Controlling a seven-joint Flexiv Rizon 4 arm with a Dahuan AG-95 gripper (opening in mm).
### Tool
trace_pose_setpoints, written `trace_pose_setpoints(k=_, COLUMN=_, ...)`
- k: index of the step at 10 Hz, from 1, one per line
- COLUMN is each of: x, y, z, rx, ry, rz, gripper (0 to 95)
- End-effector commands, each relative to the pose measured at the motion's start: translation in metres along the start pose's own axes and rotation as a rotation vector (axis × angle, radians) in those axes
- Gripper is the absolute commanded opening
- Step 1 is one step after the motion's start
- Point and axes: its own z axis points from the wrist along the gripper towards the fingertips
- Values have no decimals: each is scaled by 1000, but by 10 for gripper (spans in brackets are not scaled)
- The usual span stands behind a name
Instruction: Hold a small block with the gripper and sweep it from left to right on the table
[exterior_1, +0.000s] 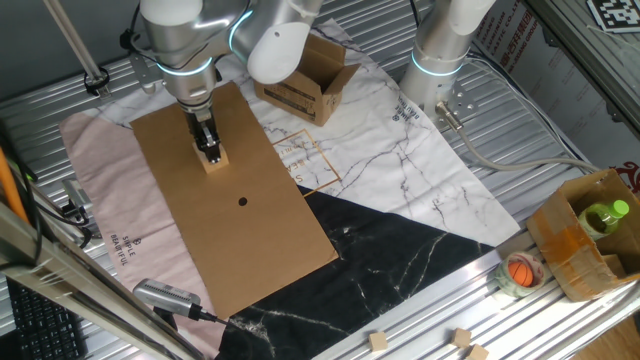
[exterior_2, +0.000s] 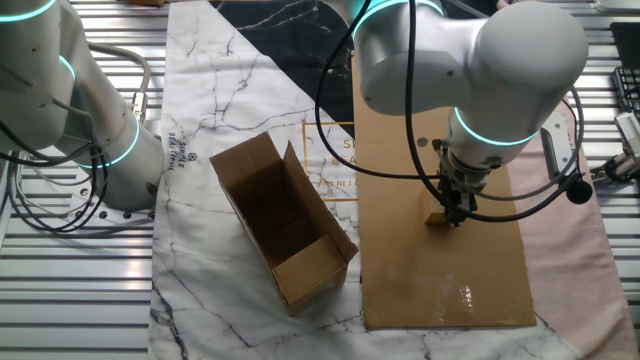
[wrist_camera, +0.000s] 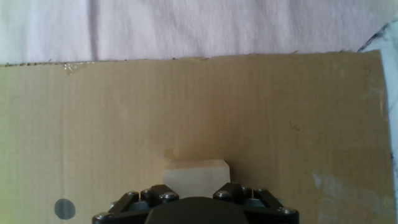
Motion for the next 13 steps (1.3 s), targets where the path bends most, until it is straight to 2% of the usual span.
trace_pose_setpoints(k=1, x=0, y=0, z=0, rx=2, ry=-1, rz=2, gripper=380)
trace_pose_setpoints(k=13, x=-1, y=5, z=-1, rx=5, ry=-1, rz=15, gripper=380)
